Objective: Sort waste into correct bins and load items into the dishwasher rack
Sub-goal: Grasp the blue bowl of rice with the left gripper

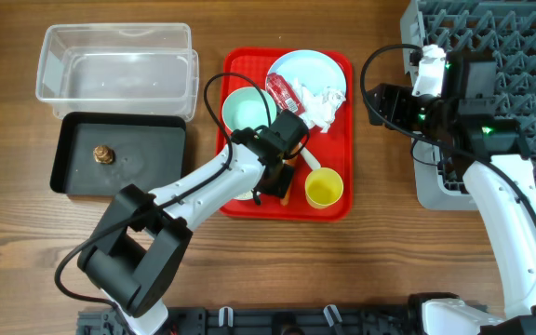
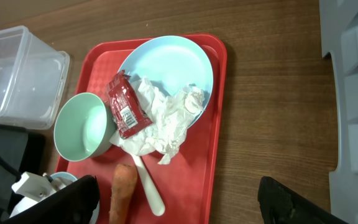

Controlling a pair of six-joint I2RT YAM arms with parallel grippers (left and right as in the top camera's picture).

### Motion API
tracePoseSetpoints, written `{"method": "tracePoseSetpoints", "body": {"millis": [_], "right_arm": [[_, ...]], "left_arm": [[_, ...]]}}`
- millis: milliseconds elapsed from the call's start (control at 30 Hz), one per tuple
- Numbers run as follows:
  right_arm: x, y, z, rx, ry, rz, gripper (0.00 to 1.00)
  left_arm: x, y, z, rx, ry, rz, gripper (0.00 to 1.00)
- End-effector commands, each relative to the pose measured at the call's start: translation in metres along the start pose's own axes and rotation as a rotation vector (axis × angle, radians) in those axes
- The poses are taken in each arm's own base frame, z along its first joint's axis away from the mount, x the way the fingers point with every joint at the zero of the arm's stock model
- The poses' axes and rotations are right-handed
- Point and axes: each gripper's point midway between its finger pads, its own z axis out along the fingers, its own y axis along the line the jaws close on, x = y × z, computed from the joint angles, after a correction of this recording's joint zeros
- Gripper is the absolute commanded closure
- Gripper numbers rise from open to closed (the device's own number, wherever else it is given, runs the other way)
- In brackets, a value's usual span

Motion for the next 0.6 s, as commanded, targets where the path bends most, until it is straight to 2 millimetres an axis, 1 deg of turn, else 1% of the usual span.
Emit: {"method": "tracePoseSetpoints", "body": {"millis": [0, 67, 133, 267, 333, 367, 400, 567], "right_arm": [[-0.006, -0.002, -0.001, 0.019, -0.014, -0.002, 0.15], [-0.006, -0.002, -0.001, 0.018, -0.014, -0.001, 0.15], [-0.006, -0.002, -0.001, 0.018, -0.014, -0.001, 0.15], [-0.006, -0.002, -0.001, 0.019, -0.013, -0.001, 0.15], [-0.006, -0.002, -0.001, 0.019, -0.013, -0.003, 0.15], [-0.006, -0.002, -0.001, 0.019, -0.013, -0.003, 0.15], [-0.006, -0.002, -0.001, 0.019, -0.014, -0.004, 0.15], [-0.007, -0.002, -0.001, 0.018, -0.017, -0.004, 0.15]], "left_arm": [[0.005, 0.003, 0.005, -0.014, 0.019, -0.014, 0.96], [0.002, 0.002, 0.000, -0.010, 0.003, -0.015, 0.96], [-0.007, 0.001, -0.013, -0.001, -0.030, -0.027, 0.96], [-0.026, 0.008, -0.052, 0.019, -0.111, -0.088, 0.96], [-0.035, 0.016, -0.075, 0.030, -0.161, -0.125, 0.96], [-0.037, 0.020, -0.084, 0.034, -0.182, -0.138, 0.96], [-0.040, 0.027, -0.097, 0.040, -0.215, -0.164, 0.96], [-0.039, 0.061, -0.138, 0.065, -0.300, -0.278, 0.96]]}}
